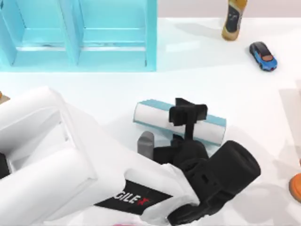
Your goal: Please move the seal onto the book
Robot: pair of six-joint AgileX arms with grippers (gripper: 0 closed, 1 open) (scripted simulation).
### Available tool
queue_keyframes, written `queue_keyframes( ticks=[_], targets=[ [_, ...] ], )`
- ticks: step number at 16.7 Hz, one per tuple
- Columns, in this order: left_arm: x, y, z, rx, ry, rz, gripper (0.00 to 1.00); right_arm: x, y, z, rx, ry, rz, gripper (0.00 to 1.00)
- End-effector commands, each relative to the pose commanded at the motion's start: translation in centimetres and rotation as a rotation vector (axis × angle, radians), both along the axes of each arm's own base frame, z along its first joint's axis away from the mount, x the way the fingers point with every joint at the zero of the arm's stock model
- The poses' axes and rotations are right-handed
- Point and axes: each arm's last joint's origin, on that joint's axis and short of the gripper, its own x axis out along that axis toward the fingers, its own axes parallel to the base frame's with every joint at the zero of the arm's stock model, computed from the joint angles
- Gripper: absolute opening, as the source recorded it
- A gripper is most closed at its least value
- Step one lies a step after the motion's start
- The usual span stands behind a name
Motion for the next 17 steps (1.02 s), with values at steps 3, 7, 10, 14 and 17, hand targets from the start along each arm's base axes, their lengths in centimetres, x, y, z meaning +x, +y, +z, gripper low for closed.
queue_keyframes(
  ticks=[3, 7, 10, 14, 17],
  targets=[
    [0.0, 0.0, 0.0, 0.0, 0.0, 0.0, 1.0, 0.0, 0.0, 0.0, 0.0, 0.0, 0.0, 1.0],
    [0.0, 0.0, -0.1, 0.003, 0.002, -0.001, 1.0, 0.0, 0.0, 0.0, 0.0, 0.0, 0.0, 1.0],
    [-0.8, -0.4, -0.1, -0.014, 0.004, 0.005, 1.0, 0.0, 0.0, 0.0, 0.0, 0.0, 0.0, 1.0],
    [-3.3, -1.5, -0.3, -0.054, 0.021, 0.013, 1.0, 0.0, 0.0, 0.0, 0.0, 0.0, 0.0, 1.0],
    [-6.1, -1.9, -0.6, -0.064, 0.037, 0.019, 1.0, 0.0, 0.0, 0.0, 0.0, 0.0, 0.0, 1.0]
  ],
)
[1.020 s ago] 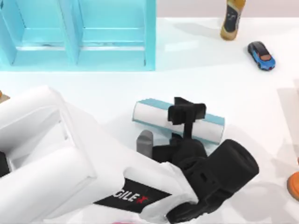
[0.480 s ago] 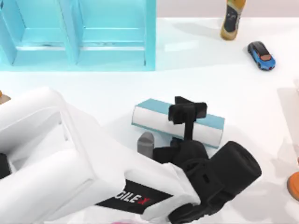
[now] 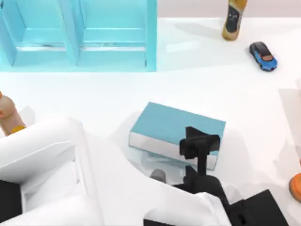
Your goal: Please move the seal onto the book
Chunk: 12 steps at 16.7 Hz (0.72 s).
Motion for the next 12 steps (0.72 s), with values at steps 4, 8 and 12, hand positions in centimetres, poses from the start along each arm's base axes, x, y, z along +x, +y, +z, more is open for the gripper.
queue_keyframes(
  ticks=[4, 8, 12],
  targets=[
    [-3.9, 0.5, 0.0, 0.028, 0.007, 0.001, 1.0, 0.0, 0.0, 0.0, 0.0, 0.0, 0.0, 1.0],
    [-7.0, 1.5, 0.7, 0.063, -0.011, -0.007, 1.0, 0.0, 0.0, 0.0, 0.0, 0.0, 0.0, 1.0],
    [-8.7, 2.1, 1.4, 0.068, -0.032, -0.018, 1.0, 0.0, 0.0, 0.0, 0.0, 0.0, 0.0, 1.0]
  ],
)
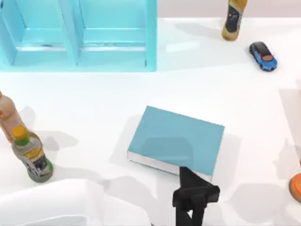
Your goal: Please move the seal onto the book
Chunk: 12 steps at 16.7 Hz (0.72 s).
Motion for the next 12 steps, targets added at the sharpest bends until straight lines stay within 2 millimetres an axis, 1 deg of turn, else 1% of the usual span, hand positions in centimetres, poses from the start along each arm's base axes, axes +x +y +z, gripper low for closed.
queue_keyframes(
  ticks=[5, 8, 10, 12],
  targets=[
    [-0.2, 0.1, 0.1, 0.0, -0.003, -0.002, 1.0, 0.0, 0.0, 0.0, 0.0, 0.0, 0.0, 1.0],
    [0.1, 0.2, 0.2, 0.006, 0.004, 0.005, 1.0, 0.0, 0.0, 0.0, 0.0, 0.0, 0.0, 1.0],
    [0.5, 0.7, 0.7, 0.032, 0.033, 0.015, 1.0, 0.0, 0.0, 0.0, 0.0, 0.0, 0.0, 1.0],
    [1.3, 1.6, 1.8, 0.072, 0.095, 0.03, 1.0, 0.0, 0.0, 0.0, 0.0, 0.0, 0.0, 1.0]
  ],
)
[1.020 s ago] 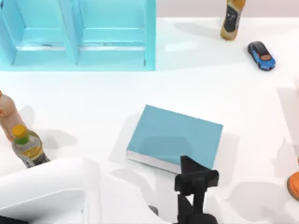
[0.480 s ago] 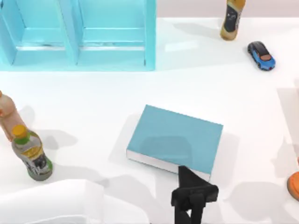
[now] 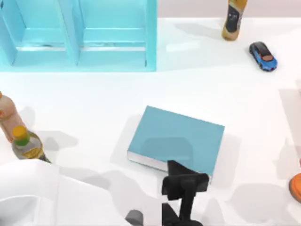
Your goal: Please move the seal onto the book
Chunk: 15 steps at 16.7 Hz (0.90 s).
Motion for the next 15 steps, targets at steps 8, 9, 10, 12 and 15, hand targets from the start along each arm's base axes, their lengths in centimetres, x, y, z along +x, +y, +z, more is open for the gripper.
queue_keyframes(
  ticks=[8, 9, 10, 12, 15],
  targets=[
    [5.0, 8.3, 7.6, 0.109, 0.406, -0.134, 1.0, 0.0, 0.0, 0.0, 0.0, 0.0, 0.0, 1.0],
    [5.6, 9.9, 8.6, 0.112, 0.434, -0.196, 1.0, 0.0, 0.0, 0.0, 0.0, 0.0, 0.0, 1.0],
    [6.1, 11.6, 9.6, 0.117, 0.443, -0.267, 1.0, 0.0, 0.0, 0.0, 0.0, 0.0, 0.0, 1.0],
    [6.8, 15.0, 11.5, 0.143, 0.399, -0.42, 1.0, 0.0, 0.0, 0.0, 0.0, 0.0, 0.0, 1.0],
    [6.7, 20.1, 13.6, 0.247, 0.193, -0.597, 1.0, 0.0, 0.0, 0.0, 0.0, 0.0, 0.0, 1.0]
  ],
)
